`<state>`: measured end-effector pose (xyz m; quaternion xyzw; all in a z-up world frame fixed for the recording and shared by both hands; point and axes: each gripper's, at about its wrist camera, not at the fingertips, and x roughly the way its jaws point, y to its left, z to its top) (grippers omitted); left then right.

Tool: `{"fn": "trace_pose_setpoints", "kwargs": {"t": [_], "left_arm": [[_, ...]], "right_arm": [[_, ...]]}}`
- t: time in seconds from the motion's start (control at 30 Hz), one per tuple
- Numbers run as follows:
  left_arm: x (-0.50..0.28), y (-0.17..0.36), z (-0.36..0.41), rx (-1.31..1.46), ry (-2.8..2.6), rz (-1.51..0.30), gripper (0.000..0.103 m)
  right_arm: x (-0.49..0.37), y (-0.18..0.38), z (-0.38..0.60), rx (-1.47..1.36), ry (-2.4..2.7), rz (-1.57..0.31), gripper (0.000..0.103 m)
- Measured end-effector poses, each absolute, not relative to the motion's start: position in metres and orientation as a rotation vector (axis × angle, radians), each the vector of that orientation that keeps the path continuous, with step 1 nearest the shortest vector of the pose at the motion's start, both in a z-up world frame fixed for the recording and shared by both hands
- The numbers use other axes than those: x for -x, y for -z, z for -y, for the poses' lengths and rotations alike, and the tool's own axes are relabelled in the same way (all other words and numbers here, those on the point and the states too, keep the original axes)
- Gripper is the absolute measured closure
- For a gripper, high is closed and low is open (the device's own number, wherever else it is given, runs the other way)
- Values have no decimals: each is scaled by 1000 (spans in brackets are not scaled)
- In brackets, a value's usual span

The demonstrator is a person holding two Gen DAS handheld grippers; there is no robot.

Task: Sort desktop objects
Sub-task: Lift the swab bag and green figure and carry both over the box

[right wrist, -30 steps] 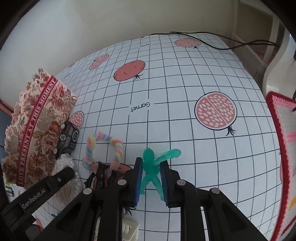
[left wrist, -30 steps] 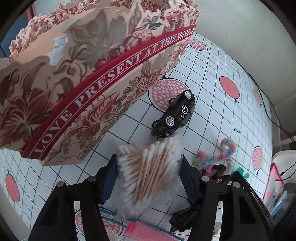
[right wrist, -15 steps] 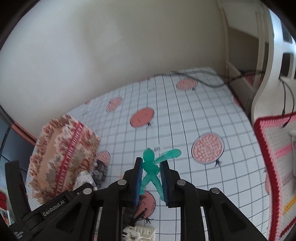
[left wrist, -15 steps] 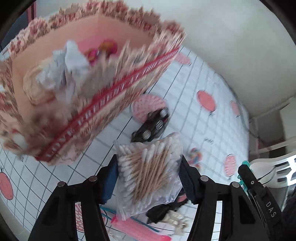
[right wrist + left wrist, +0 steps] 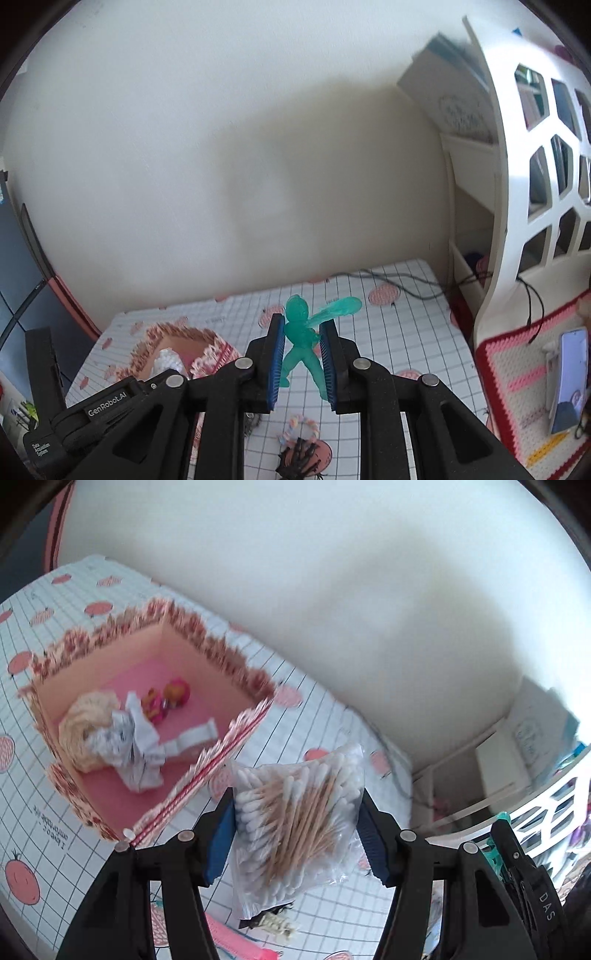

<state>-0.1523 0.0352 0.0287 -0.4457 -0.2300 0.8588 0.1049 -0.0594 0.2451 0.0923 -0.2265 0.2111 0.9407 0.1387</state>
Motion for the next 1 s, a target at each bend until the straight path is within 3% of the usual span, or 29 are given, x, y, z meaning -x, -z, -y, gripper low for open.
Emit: {"fn": "trace_pose_setpoints", "kwargs": {"t": [0.4, 1.0], "left_arm": [[146, -56, -14, 1205, -2532, 694, 40], [154, -56, 99, 1182, -2625, 926, 40]], "right_arm": [[65, -100, -233, 639, -2784, -631, 82], [122, -78, -160, 806, -2929, -559, 82]]}}
